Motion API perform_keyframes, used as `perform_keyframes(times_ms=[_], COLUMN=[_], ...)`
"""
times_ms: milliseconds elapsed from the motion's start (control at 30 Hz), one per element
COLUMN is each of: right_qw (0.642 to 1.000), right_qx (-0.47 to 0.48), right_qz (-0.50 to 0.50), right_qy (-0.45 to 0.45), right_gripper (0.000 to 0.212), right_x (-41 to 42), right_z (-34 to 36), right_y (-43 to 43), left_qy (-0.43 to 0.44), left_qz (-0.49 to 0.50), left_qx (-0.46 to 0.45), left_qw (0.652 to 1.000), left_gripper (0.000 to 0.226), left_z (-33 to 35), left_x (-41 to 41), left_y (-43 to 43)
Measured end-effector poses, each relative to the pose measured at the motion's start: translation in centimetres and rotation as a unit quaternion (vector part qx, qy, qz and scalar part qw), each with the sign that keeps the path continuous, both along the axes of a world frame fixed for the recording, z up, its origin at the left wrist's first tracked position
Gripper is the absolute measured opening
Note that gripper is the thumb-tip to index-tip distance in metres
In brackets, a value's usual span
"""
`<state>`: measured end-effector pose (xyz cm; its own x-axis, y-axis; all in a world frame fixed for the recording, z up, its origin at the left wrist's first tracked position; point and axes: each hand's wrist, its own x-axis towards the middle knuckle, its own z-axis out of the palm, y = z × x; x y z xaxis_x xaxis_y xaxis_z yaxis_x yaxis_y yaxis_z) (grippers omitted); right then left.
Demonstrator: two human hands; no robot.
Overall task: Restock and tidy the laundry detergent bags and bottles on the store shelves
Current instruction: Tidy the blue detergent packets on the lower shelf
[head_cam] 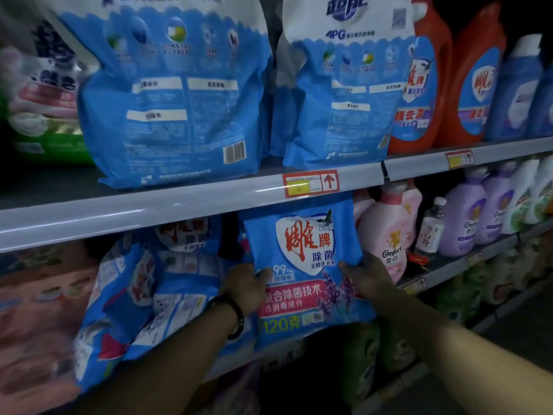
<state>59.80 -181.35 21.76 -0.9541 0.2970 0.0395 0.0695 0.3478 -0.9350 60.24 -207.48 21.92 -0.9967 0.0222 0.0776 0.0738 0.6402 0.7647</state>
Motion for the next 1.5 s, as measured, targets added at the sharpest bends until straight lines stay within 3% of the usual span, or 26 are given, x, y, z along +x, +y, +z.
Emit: perform_keyframes(times_ms=[200, 300, 400, 467, 567, 667, 767, 967, 1167, 1267, 1333, 1367, 1433, 1500], right_qw=[0.997, 0.985, 0.969, 0.973, 0.992, 0.996, 0.991, 0.965, 0.967, 0.982, 0.972, 0.964, 0.957, 0.961], right_qx=[0.068, 0.152, 0.242, 0.215, 0.108, 0.027, 0.126, 0.242, 0.226, 0.182, 0.223, 0.242, 0.245, 0.256], right_qz=[-0.024, -0.036, -0.033, -0.036, -0.068, -0.04, 0.017, 0.076, 0.061, 0.038, 0.026, 0.024, 0.031, 0.011], right_qy=[0.038, 0.067, -0.035, -0.074, 0.01, 0.078, 0.039, -0.062, -0.098, -0.037, 0.064, 0.112, 0.151, 0.107], right_gripper=[0.043, 0.041, 0.048, 0.054, 0.059, 0.08, 0.111, 0.123, 0.111, 0.077, 0.041, 0.035, 0.037, 0.039], right_x=[-7.2, -9.5, -10.9, -10.9, -8.7, -6.2, -6.2, -9.5, -8.7, -5.2, -1.6, 0.1, 2.2, 3.5], right_z=[0.3, 0.4, -1.9, -3.6, -5.1, -7.2, -8.3, -6.2, -5.5, -7.6, -10.0, -11.2, -12.4, -11.8], right_y=[-0.6, -0.9, -0.7, -0.9, -2.4, -4.6, -6.8, -5.2, -6.4, -8.1, -9.8, -10.6, -12.1, -13.4], left_qy=[0.06, 0.084, 0.055, 0.042, 0.034, 0.027, 0.05, 0.065, 0.024, 0.009, 0.05, 0.084, 0.149, 0.178], left_qz=[0.07, 0.094, 0.088, 0.071, 0.039, 0.027, 0.048, 0.06, 0.066, 0.007, -0.038, -0.046, -0.048, -0.037], left_qx=[0.0, 0.017, -0.004, -0.005, -0.035, -0.038, -0.036, -0.035, -0.075, -0.095, -0.138, -0.161, -0.211, -0.267], left_qw=[0.996, 0.992, 0.995, 0.997, 0.998, 0.999, 0.997, 0.995, 0.995, 0.995, 0.988, 0.982, 0.965, 0.946], left_gripper=[0.045, 0.038, 0.043, 0.048, 0.035, 0.048, 0.046, 0.041, 0.056, 0.054, 0.054, 0.053, 0.05, 0.049], left_z=[0.1, 0.0, -2.1, -3.5, -4.4, -5.3, -6.3, -7.5, -6.2, -5.7, -5.9, -6.3, -6.7, -6.9], left_x=[-6.5, -7.8, -8.1, -8.2, -8.1, -7.7, -7.2, -6.9, -6.6, -4.6, -1.9, -0.3, 2.6, 4.6], left_y=[0.9, 1.2, 0.7, 0.2, -0.2, -0.3, -0.3, 1.4, 2.6, 1.9, 0.4, -0.8, -3.4, -6.2])
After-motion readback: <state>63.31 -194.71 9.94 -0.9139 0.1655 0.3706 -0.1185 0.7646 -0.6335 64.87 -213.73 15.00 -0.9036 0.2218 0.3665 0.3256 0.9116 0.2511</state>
